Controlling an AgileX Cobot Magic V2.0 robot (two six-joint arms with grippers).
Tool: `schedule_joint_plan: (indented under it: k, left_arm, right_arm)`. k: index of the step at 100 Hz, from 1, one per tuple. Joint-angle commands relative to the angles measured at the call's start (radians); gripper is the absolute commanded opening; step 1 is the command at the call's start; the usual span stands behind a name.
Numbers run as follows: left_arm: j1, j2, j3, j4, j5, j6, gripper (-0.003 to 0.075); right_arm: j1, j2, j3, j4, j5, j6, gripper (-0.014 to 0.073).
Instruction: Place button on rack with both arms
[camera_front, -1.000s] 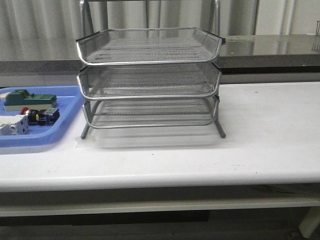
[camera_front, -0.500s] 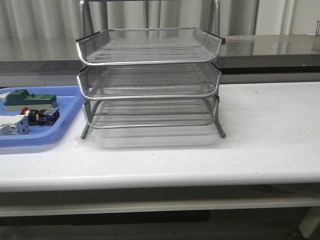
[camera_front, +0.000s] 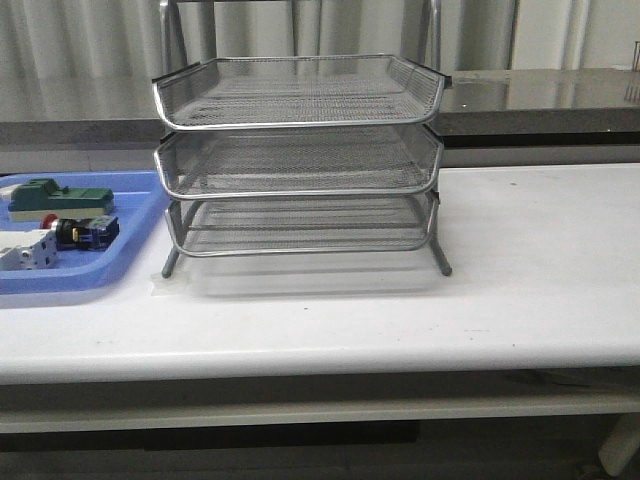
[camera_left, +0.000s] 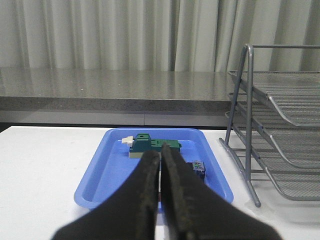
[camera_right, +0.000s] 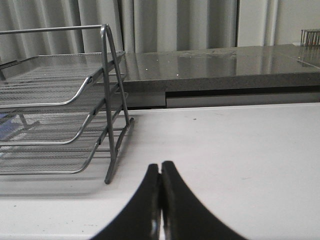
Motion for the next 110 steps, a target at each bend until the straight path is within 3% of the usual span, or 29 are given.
schedule_joint_plan:
  k: [1, 69, 110]
  left_arm:
    - [0.003, -0.034, 0.047, -0.001, -0.080, -0.008, 0.0004]
    - [0.003, -0.034, 0.047, -0.001, -0.080, -0.008, 0.0004]
    - [0.003, -0.034, 0.047, -0.001, -0.080, -0.008, 0.0004]
  right_arm:
    - [-0.006, 0.017, -0.082, 0.020, -0.051, -0.003, -0.0060]
    - [-0.006, 0.691, -0.731, 0.075, 0.630, -0.003, -0.0060]
    - [-0.006, 0.937, -0.781, 0.199, 0.604, -0.003, -0.0060]
